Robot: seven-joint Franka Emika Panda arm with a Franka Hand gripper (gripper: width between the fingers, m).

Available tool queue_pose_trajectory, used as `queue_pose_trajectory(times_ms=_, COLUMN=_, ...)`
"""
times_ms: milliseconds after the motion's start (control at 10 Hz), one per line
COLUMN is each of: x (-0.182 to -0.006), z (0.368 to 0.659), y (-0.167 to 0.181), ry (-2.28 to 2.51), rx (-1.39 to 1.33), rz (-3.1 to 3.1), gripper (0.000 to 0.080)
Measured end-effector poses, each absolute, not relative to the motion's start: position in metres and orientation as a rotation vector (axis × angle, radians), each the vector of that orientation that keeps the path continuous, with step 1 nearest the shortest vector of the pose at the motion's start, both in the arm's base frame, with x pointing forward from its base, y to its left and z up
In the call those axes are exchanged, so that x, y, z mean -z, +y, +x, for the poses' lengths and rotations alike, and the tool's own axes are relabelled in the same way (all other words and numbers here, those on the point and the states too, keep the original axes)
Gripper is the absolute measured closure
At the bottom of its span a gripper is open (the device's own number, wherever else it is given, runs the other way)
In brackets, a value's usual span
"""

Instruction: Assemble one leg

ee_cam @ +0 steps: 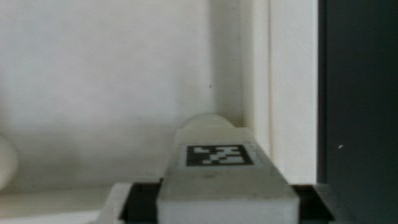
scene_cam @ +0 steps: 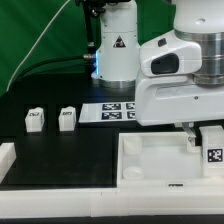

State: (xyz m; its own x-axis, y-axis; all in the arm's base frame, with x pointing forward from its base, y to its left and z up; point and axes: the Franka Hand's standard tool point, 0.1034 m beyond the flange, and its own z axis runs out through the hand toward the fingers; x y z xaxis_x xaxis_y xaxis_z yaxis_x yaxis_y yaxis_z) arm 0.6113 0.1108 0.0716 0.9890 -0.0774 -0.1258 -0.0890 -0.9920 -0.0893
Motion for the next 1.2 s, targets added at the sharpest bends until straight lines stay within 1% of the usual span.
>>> queue_pose_trajectory(times_ms=300, x=-0.0716, z=0.6113, y=0.1114, ry=0.228, rx=-0.192, rz=-3.033, gripper=0.0509)
queue_pose_trajectory(times_ms=700, x=-0.0711, z=0.6139, y=0.1172, ry=1.056, rx=-0.193, rz=-2.860, gripper=0.0508)
queue_pose_trajectory(times_ms=900, x=-0.0715, z=0.6146, y=0.1185, ry=1.331, rx=-0.202, rz=-2.752, gripper=0.0508)
queue_pose_trajectory(times_ms=1200, x=-0.0721, z=0.6159, y=0.1198, ry=1.881, rx=-0.234, rz=-2.418, gripper=0.0508)
